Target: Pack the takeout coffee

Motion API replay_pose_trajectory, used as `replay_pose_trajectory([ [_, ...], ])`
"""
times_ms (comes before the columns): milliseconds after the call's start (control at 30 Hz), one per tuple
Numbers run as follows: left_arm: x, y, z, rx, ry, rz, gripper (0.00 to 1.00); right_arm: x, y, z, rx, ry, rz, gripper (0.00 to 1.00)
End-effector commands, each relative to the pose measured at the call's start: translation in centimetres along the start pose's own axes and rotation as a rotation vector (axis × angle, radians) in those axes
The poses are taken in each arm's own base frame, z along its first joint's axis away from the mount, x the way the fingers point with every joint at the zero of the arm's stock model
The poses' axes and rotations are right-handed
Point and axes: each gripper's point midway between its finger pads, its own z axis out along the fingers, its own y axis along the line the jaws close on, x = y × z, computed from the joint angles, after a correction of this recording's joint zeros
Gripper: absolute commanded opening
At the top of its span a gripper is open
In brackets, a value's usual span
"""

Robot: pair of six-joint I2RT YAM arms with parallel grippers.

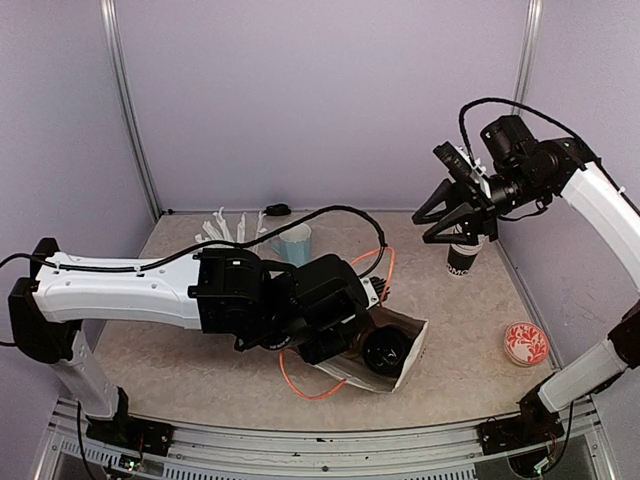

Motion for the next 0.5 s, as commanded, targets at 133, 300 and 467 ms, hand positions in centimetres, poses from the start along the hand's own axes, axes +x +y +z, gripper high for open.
replay_pose_trajectory([
  [133, -0.5, 0.3, 1.2, -0.003, 0.059, -0.074, 0.52, 0.9, 5.4, 4.7, -0.263, 0.063, 0.074, 0.44],
  [300, -0.4, -0.1, 1.5, 0.002, 0.082, -0.088, 0.52, -0.2, 6.6, 4.9, -0.306, 0.019, 0.05, 0.44],
  [467, -0.4, 0.1, 1.5, 0.001, 0.084, -0.102, 0.52, -1.2, 7.8, 5.2, -0.373, -0.028, 0.059, 0.46],
])
